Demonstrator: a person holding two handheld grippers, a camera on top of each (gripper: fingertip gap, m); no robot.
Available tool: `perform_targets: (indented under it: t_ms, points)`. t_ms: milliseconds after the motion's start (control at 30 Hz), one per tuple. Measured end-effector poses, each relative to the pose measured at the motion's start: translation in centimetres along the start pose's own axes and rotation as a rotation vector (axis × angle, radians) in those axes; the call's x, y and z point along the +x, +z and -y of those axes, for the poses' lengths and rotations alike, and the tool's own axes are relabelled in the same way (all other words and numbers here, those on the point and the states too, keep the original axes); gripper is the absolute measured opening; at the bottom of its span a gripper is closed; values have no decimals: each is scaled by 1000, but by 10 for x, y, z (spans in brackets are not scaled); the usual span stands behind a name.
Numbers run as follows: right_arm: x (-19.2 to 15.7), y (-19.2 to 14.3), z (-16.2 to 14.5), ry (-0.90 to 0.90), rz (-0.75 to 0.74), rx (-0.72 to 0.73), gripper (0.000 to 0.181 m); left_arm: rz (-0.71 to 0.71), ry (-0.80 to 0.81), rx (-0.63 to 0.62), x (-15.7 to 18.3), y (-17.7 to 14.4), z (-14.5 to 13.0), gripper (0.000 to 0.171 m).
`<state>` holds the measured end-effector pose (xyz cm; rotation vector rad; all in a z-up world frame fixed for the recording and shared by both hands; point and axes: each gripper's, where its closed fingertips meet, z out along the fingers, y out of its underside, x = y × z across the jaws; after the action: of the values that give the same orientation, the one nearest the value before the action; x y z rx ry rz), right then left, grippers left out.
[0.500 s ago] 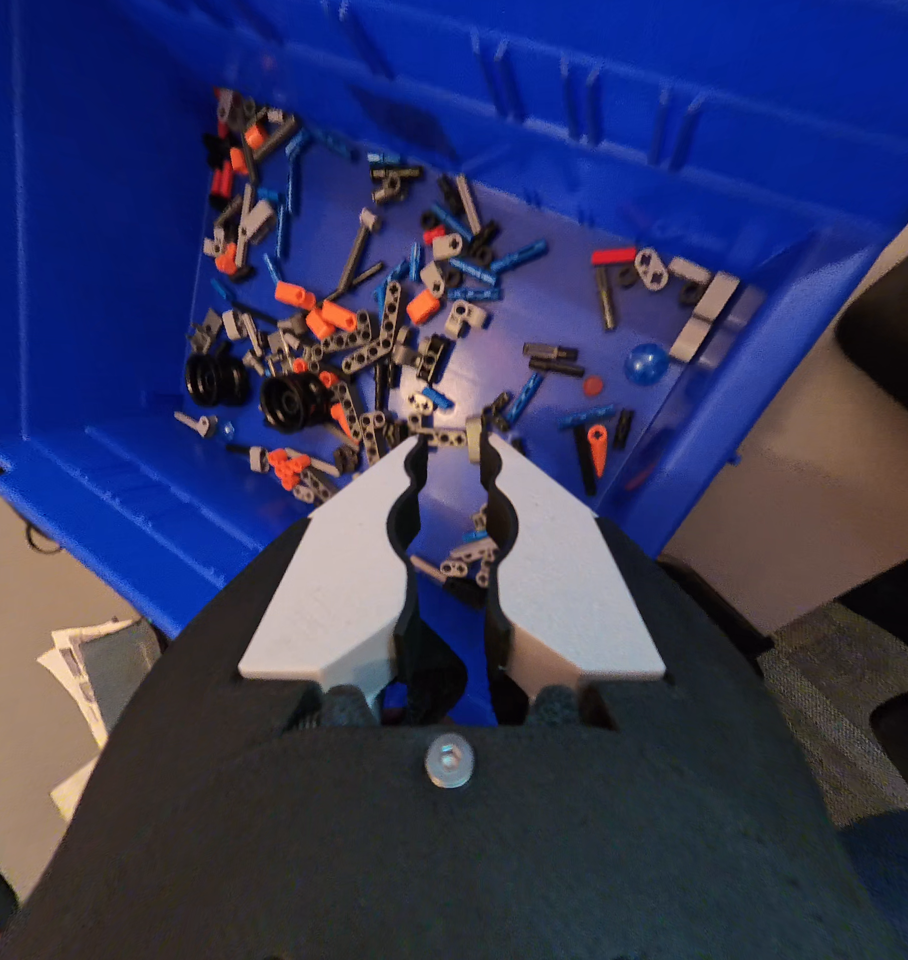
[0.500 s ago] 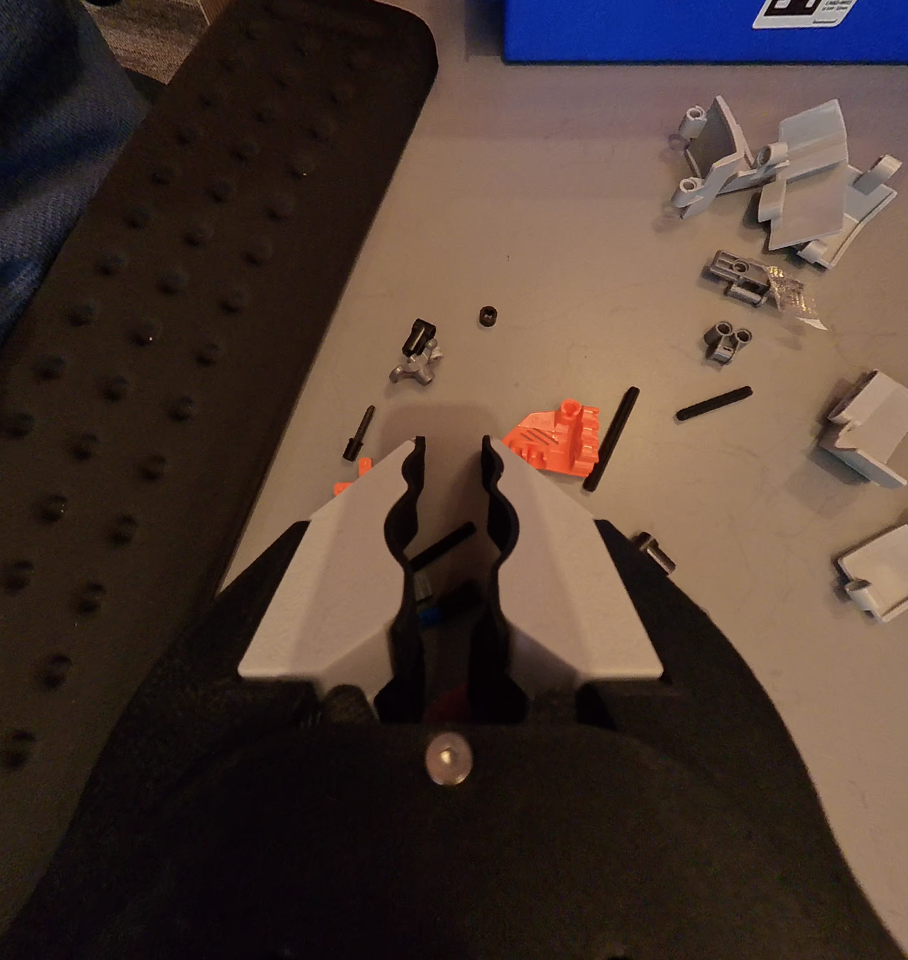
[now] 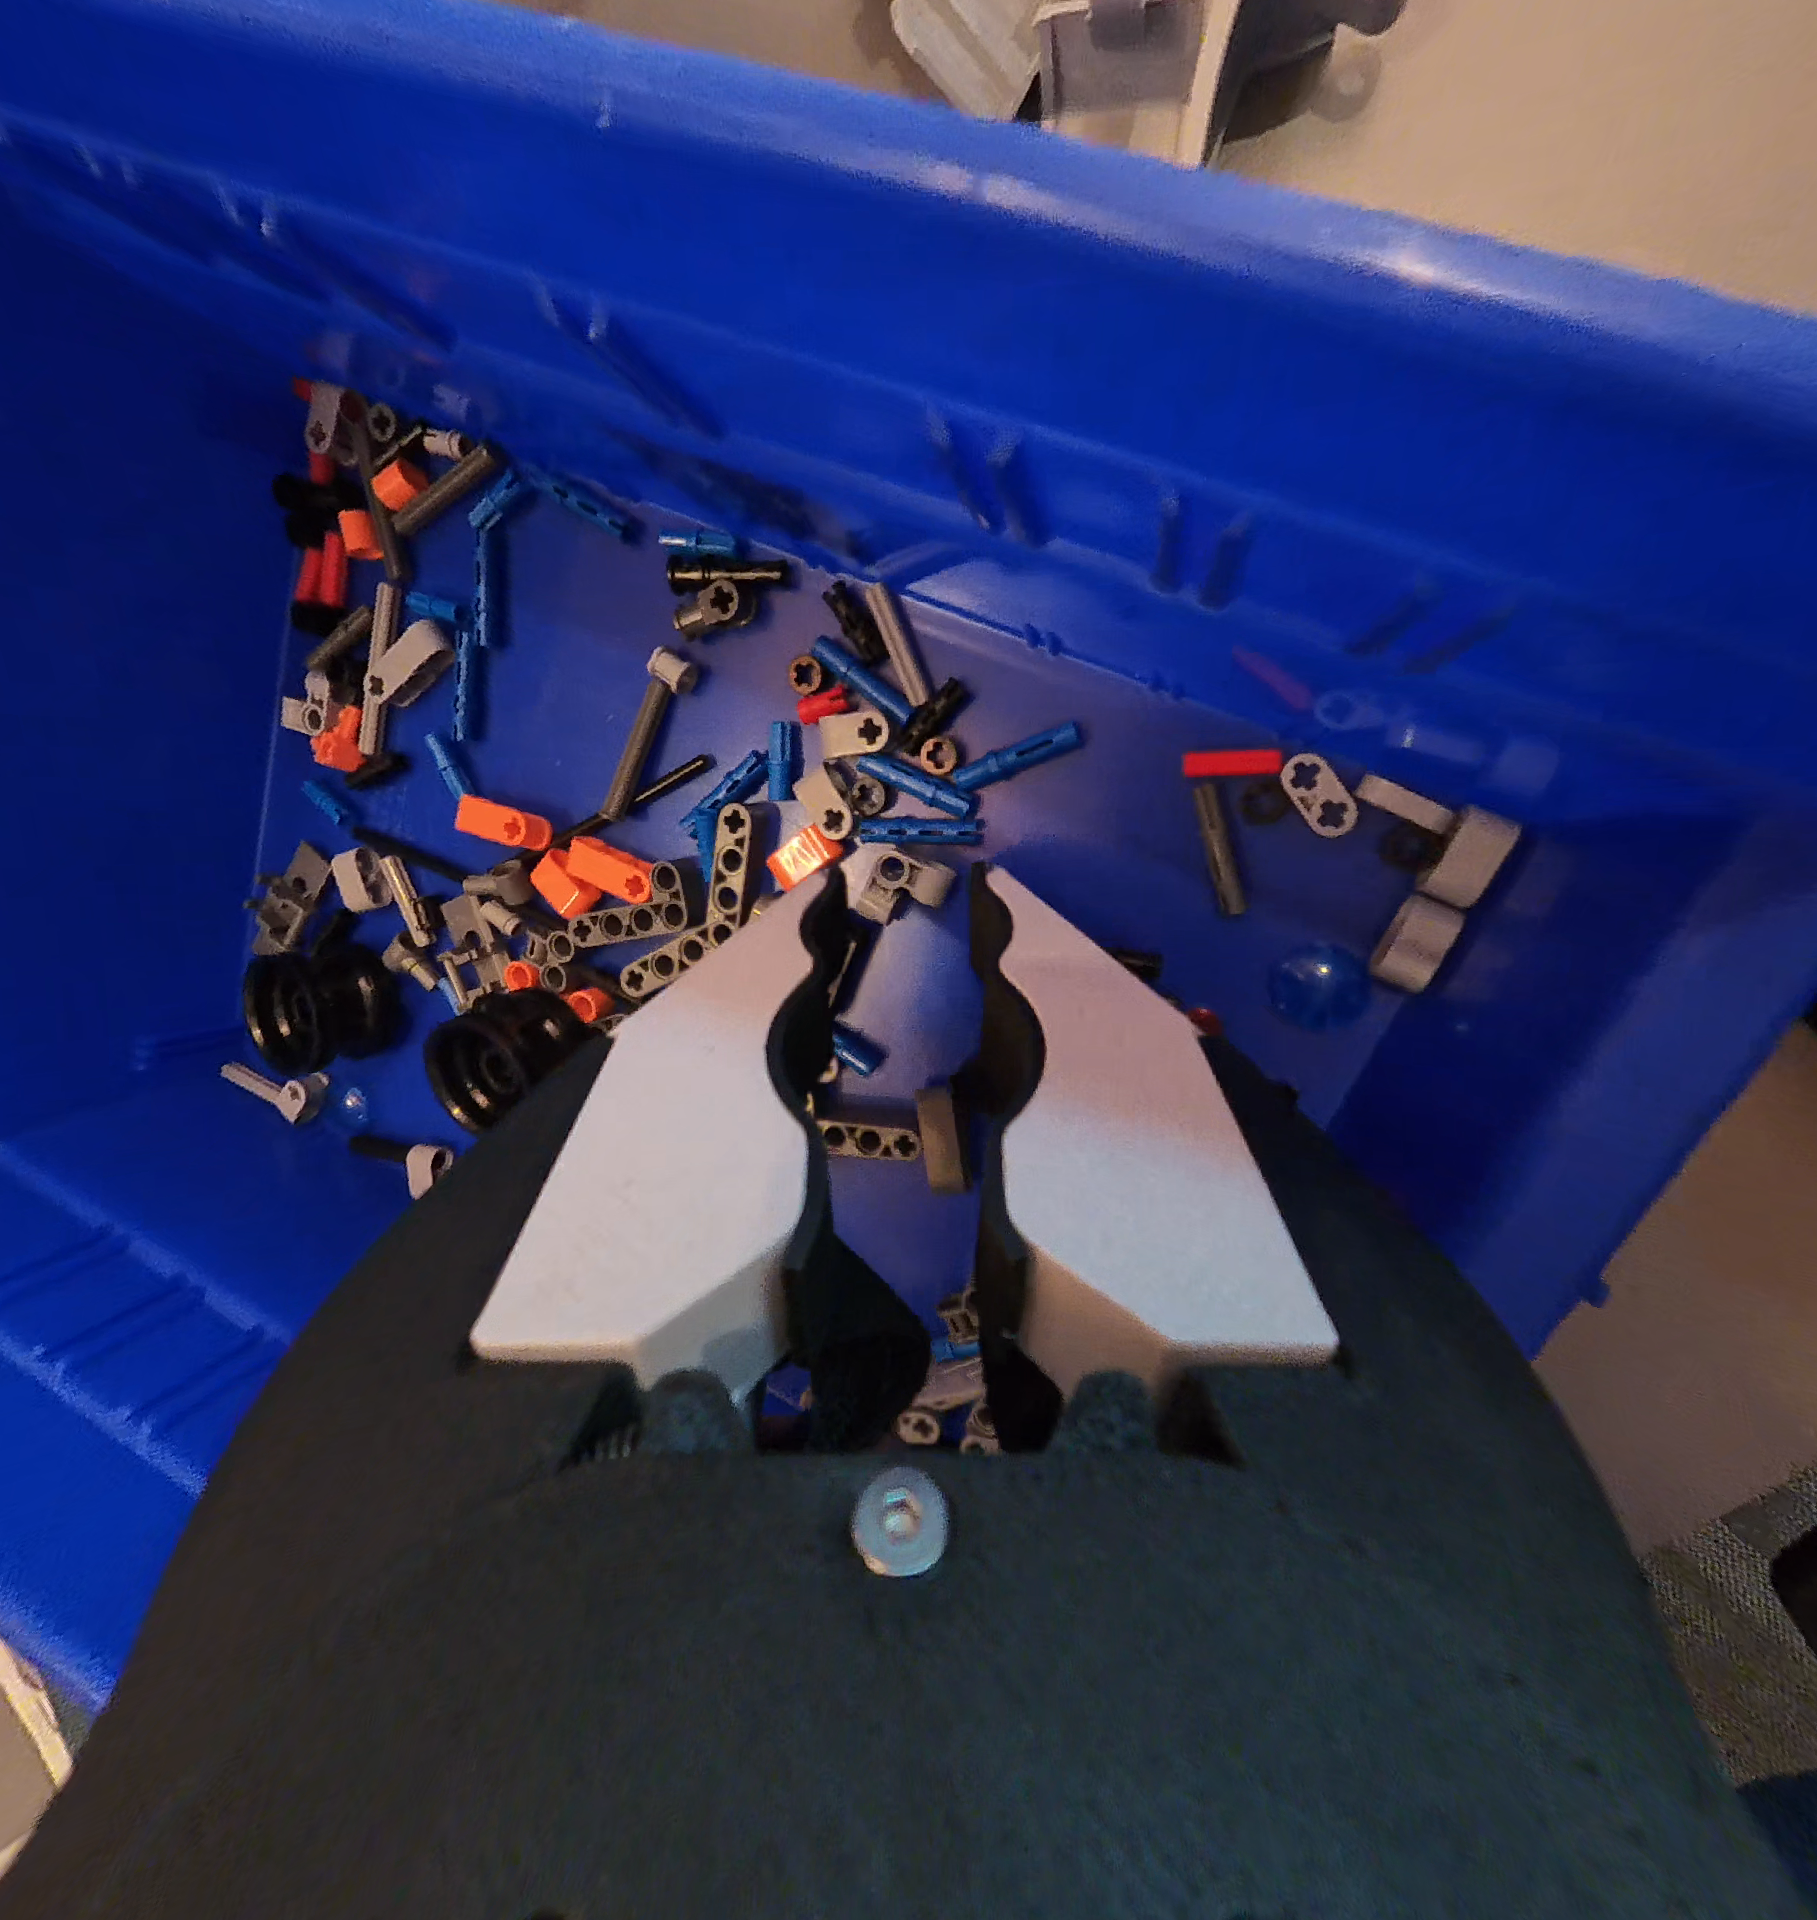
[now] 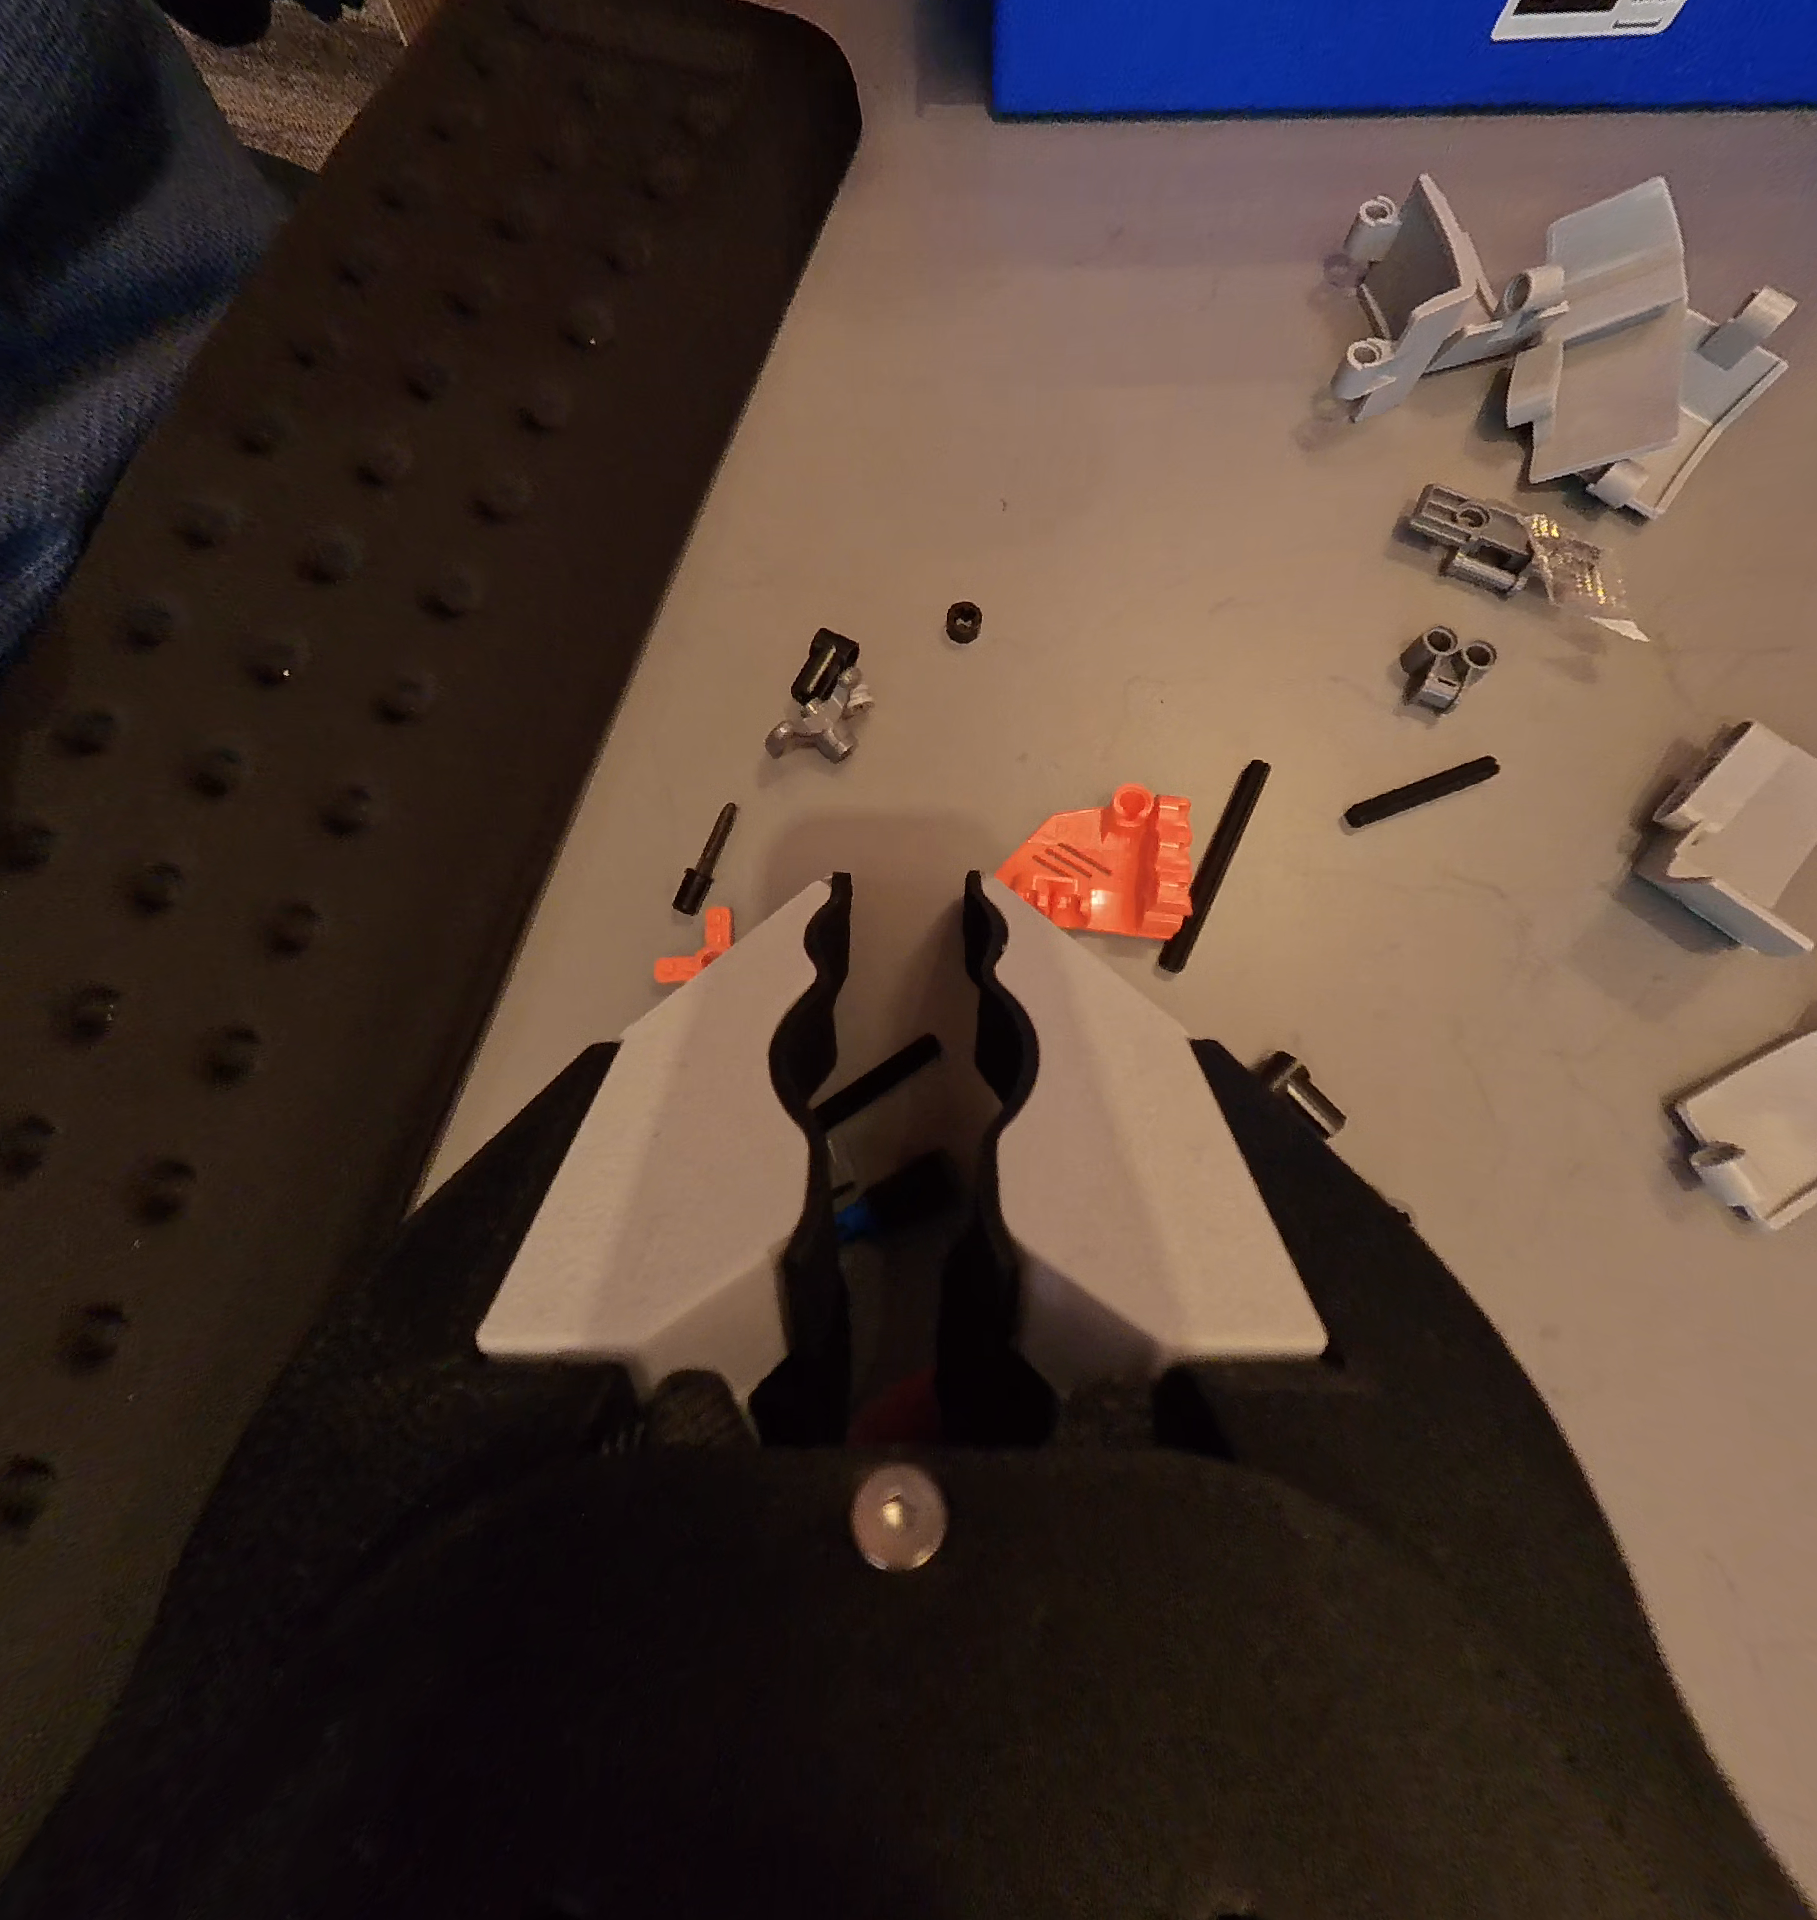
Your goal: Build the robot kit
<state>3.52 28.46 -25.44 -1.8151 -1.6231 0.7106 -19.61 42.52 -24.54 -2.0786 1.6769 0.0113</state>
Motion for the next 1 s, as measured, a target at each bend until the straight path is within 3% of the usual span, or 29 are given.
perform_targets:
  t_ms: [233, 367, 467, 633, 1000]
  points:
    - [0, -1, 0, -1, -1, -1, 20, -91, -5, -2, 18, -3, -2, 13]
    - [1, -2, 1, -1, -4, 1, 19, -29, -49, 69, 0, -10, 11, 18]
    - [0, -1, 1, -3, -3, 0, 19, 26, -49, 35, -13, -2, 10, 19]
    - [0, -2, 1, -5, -6, 3, 19, 8, -60, 17, -14, 13, 12, 16]
    - [0, -4, 2, -7, -6, 9, 19, 2, -146, 24, -19, 15, 10, 9]
